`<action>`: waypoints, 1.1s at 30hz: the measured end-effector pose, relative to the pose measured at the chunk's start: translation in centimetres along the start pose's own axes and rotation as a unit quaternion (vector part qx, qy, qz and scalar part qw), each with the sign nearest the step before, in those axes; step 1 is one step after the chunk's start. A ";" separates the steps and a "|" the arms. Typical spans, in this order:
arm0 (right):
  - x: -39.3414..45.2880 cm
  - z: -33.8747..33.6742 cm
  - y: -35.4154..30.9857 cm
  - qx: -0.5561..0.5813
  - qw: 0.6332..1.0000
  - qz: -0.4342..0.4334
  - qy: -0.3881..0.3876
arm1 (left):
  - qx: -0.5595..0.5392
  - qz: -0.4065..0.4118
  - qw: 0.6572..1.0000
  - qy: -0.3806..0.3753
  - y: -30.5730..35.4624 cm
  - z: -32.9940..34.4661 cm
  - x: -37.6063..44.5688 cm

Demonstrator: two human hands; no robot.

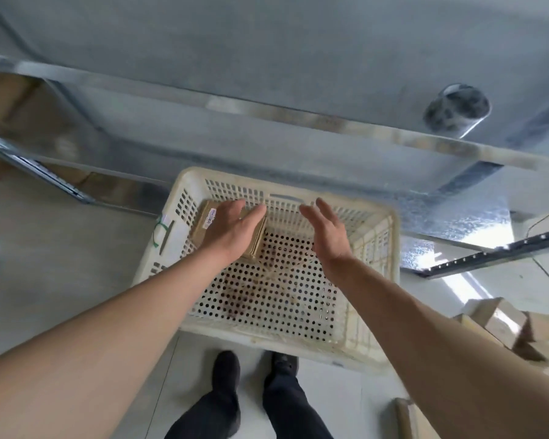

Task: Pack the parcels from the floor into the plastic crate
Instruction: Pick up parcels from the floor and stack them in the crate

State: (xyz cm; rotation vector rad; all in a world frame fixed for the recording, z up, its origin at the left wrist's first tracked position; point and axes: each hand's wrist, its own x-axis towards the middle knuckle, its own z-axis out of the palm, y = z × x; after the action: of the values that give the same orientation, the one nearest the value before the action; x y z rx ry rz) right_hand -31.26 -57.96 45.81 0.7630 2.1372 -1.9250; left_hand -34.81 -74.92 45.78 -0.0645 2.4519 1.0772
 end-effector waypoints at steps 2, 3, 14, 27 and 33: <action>-1.9 -1.4 -0.6 0.024 1.000 -0.004 0.018 | 0.013 0.031 0.999 0.002 2.0 0.1 -1.8; -2.9 -2.1 -0.9 0.037 0.999 -0.006 0.028 | 0.018 0.046 0.999 0.005 3.1 0.1 -2.8; -20.9 -15.9 4.5 0.168 0.960 0.002 0.225 | -0.016 0.171 0.968 -0.181 10.4 12.3 -15.3; -27.3 -27.1 10.0 0.161 0.935 0.008 0.317 | -0.013 0.173 0.958 -0.227 15.8 22.5 -20.4; -31.1 -36.4 14.3 0.185 0.918 0.019 0.350 | 0.009 0.188 0.954 -0.235 20.8 31.4 -24.6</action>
State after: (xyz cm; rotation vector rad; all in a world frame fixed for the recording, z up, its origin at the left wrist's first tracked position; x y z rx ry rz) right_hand 9.76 -30.31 52.81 1.7810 2.0494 -2.3076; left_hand -5.16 -41.66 52.13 0.6191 2.0776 1.0695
